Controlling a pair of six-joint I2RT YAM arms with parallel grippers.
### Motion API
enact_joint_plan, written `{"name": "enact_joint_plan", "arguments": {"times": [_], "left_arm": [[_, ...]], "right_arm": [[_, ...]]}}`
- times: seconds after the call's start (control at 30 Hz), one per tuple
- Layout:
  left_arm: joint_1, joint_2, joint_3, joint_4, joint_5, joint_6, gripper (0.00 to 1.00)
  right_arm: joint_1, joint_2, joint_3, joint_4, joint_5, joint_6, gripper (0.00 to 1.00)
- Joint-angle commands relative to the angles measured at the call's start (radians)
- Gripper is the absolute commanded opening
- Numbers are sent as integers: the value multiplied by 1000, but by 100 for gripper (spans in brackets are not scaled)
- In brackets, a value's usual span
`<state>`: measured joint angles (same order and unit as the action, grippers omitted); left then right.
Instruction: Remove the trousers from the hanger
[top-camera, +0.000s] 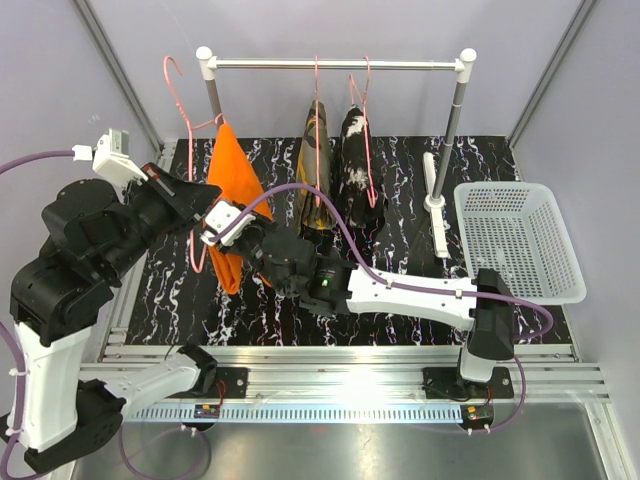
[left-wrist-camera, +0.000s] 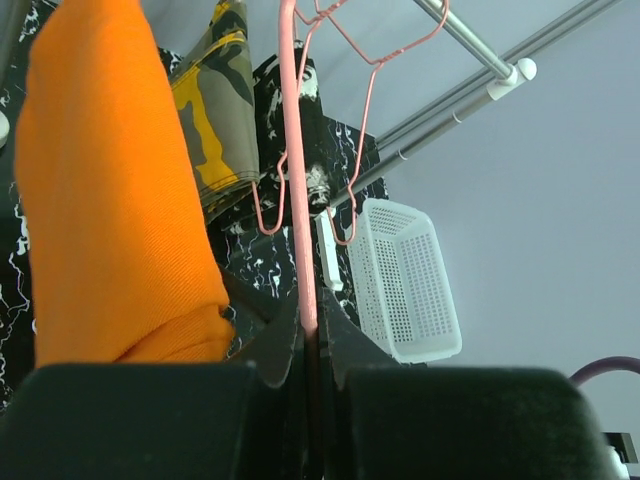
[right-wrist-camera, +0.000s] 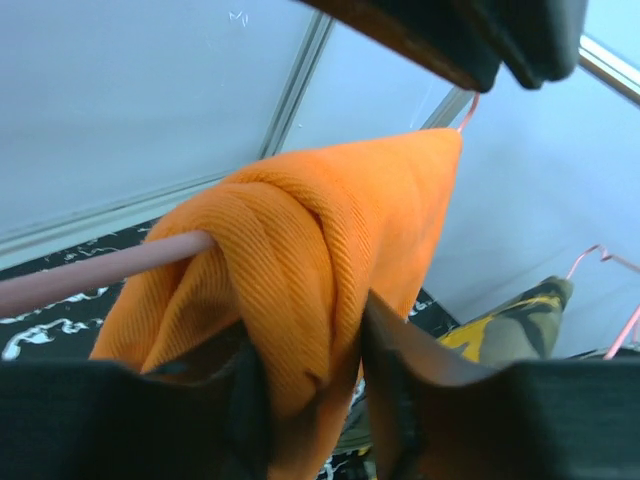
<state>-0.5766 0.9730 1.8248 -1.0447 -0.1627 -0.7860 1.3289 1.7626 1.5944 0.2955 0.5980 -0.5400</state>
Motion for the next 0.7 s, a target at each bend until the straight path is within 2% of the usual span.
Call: {"name": "enact_joint_plan", "arguments": {"times": [0.0, 0.1, 0.27, 0.47, 0.67], "left_arm": [[-2, -43, 42, 172, 51, 50, 0], [-2, -49, 36, 161, 43, 63, 0], [-3, -62, -10, 134, 35, 100, 0], [-3, -154, -182, 144, -58, 100, 0], [-3, -223, -314, 160, -74, 85, 0]], "right_arm": [[-30, -63, 65, 21, -33, -60, 33], [-36, -75, 64, 4, -43, -81, 16], [-45, -101, 73, 1, -30, -101, 4], [-48, -123, 131, 1, 19, -123, 0], [-56, -94, 263, -50, 104, -135, 0]]}}
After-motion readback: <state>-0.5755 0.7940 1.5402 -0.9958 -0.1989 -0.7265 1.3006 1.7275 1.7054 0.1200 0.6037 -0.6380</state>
